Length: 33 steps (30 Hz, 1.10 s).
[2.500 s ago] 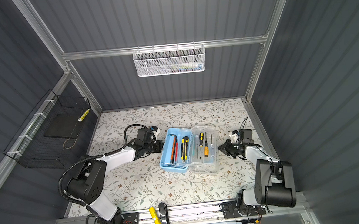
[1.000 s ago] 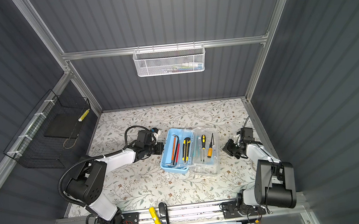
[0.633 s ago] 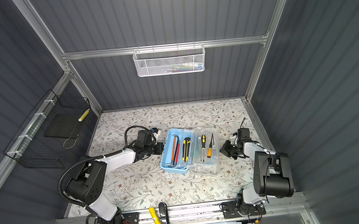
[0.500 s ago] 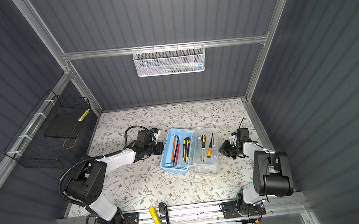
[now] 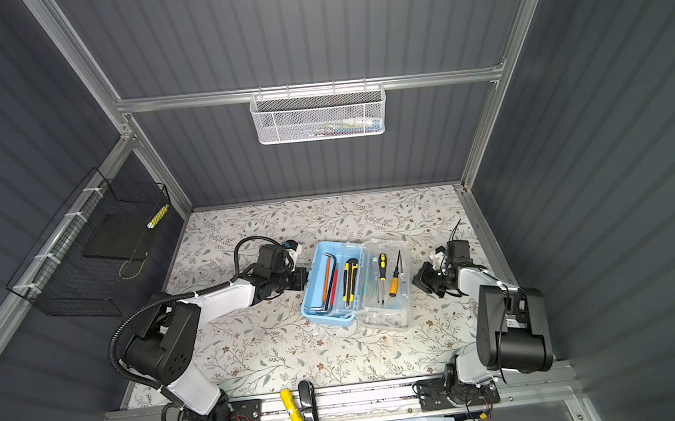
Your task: Pack the tool kit
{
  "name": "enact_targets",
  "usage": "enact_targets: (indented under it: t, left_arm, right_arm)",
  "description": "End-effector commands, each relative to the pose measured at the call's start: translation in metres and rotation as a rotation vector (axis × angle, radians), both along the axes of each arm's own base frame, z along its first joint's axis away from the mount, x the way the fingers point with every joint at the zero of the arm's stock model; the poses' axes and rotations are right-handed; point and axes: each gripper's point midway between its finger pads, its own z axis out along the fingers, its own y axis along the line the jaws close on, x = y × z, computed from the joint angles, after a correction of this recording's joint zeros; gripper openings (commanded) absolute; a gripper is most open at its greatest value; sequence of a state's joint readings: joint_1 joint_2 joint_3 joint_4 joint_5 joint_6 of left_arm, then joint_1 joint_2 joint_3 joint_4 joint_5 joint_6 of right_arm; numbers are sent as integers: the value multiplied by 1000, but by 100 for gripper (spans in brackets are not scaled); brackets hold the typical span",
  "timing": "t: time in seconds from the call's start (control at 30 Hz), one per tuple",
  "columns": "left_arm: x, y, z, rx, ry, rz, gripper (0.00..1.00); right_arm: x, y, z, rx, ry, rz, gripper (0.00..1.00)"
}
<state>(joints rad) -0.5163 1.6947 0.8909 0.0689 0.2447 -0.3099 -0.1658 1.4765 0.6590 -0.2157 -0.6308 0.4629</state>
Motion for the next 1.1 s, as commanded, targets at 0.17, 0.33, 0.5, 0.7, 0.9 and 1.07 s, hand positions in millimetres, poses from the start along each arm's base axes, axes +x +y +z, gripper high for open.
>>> enact_targets:
  t: [0.17, 0.33, 0.5, 0.7, 0.9, 1.07]
  left_arm:
    - [-2, -16, 16, -62, -4, -51, 0]
    - [-2, -17, 20, -71, -12, -54, 0]
    - [-2, -17, 21, -75, -15, -57, 0]
    - [-3, -16, 19, -74, -16, -57, 0]
    - [-5, -14, 19, -70, -22, -54, 0]
    - [-5, -14, 19, -72, -23, -54, 0]
  right_arm:
    - [0, 26, 27, 141, -85, 85, 0]
    - [1, 30, 42, 179, -123, 94, 0]
    - [0, 34, 58, 202, -156, 100, 0]
    - [-6, 32, 70, 179, -178, 98, 0]
    - [-12, 32, 81, 163, -190, 97, 0]
    - [-17, 32, 90, 148, -201, 99, 0]
